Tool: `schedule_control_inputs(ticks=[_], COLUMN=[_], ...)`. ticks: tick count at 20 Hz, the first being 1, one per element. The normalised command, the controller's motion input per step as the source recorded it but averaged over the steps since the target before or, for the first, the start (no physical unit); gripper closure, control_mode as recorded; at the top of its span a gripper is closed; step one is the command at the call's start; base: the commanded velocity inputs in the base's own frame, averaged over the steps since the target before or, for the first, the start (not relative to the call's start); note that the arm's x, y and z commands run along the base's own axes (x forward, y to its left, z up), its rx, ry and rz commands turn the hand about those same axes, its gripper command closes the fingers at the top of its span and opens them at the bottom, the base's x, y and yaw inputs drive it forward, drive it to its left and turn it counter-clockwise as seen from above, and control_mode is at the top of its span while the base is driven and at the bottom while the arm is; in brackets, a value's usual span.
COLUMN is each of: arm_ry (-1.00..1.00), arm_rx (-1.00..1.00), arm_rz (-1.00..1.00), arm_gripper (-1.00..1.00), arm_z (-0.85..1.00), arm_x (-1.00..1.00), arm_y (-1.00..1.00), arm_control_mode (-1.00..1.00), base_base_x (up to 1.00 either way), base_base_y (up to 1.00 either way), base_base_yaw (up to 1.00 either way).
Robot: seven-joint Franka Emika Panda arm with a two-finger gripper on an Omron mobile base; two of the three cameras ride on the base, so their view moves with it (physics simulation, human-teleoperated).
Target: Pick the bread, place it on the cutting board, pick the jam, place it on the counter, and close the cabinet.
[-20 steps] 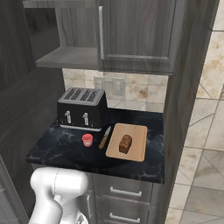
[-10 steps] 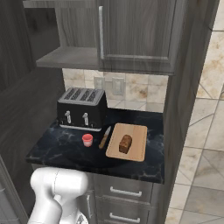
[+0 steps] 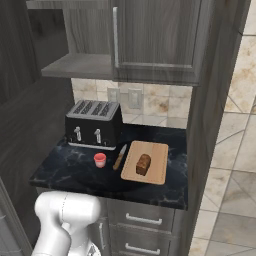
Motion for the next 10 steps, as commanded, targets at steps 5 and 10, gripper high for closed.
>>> schedule_control_inputs(ticks=[5, 10], arm_ry=[0.00, 0.00], arm_rx=[0.00, 0.00], arm_rz=[0.00, 0.00], arm_gripper=[-1.00, -1.00], arm_z=[-0.05, 0.00], arm_x=[0.15, 0.24], arm_y=[0.09, 0.00], arm_control_mode=[-1.00, -1.00], base_base_x=[0.00, 0.00], base_base_y=[0.00, 0.00], base_base_yaw=[0.00, 0.00])
